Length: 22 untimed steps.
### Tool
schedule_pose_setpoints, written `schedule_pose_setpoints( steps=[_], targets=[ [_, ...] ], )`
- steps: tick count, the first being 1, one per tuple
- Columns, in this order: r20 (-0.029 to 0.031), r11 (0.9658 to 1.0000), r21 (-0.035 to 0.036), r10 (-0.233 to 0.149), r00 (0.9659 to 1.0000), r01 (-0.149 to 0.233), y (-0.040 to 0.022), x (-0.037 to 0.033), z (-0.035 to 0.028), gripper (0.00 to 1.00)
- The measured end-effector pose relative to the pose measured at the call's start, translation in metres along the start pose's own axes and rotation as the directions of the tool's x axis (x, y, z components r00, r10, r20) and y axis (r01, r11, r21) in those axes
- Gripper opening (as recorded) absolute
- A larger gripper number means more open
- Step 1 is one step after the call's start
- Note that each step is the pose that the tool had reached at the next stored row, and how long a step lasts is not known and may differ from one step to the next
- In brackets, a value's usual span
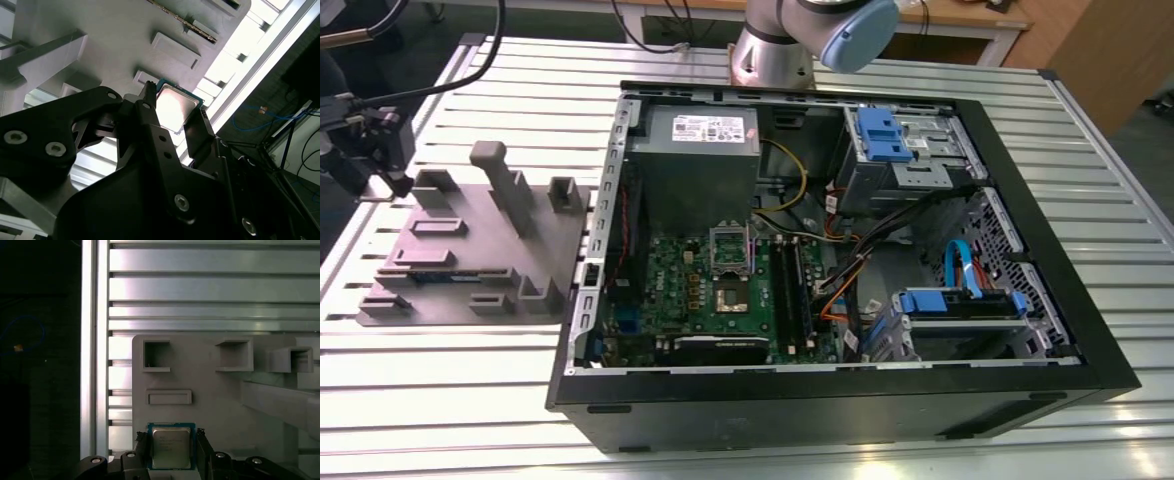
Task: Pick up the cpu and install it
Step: 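Pick up the cpu and move it towards the insertion slot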
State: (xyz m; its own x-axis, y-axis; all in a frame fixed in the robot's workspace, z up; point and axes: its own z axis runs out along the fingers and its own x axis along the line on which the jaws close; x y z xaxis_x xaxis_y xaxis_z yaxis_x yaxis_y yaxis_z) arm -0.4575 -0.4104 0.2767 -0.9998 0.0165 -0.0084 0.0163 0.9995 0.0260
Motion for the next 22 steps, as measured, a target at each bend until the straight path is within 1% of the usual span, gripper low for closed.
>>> schedule_pose_setpoints(
  steps=[22],
  targets=[
    [0.0,1.0,0.0,0.0,1.0,0.0,0.0001,0.0,-0.0054,0.47]
  ],
)
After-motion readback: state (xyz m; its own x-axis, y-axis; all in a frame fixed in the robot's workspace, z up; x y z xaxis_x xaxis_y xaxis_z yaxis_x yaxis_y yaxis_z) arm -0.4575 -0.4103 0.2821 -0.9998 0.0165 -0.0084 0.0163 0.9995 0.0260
